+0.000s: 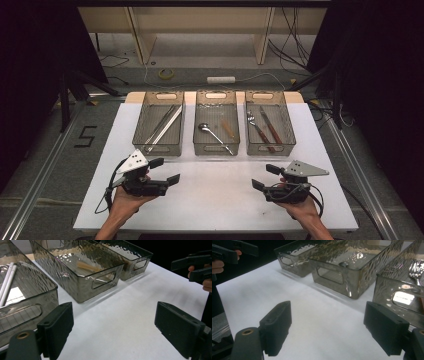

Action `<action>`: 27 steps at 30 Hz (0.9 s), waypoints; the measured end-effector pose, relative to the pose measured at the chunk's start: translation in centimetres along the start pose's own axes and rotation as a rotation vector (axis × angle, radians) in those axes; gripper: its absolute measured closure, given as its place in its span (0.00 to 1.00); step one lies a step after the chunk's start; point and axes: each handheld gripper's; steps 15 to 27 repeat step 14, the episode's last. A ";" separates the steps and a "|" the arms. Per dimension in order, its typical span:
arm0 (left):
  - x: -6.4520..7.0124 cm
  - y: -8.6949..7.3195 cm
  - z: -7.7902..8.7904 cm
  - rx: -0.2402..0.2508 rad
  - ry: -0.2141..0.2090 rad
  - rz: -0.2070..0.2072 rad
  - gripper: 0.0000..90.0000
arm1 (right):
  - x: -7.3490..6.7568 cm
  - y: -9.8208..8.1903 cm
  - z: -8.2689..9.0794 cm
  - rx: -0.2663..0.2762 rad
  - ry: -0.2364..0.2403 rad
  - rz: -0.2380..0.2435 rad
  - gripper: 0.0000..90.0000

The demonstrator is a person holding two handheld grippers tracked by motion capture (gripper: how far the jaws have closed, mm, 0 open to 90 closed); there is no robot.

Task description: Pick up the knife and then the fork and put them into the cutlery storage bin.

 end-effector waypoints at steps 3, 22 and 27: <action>0.0 0.0 0.0 0.000 0.000 -0.001 0.17 | 0.0 0.0 0.0 0.002 -0.004 0.000 0.26; 0.0 0.0 0.0 -0.003 0.002 -0.001 0.17 | 0.0 0.2 0.1 0.005 -0.008 0.001 0.26; 0.0 0.0 0.0 -0.003 0.002 -0.001 0.17 | 0.0 0.2 0.1 0.005 -0.008 0.001 0.26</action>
Point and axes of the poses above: each handheld gripper's, and its own axes: z roughly backward along the jaws, y roughly out of its top, x roughly to its right, and after that the axes turned 5 degrees about -z, right-handed
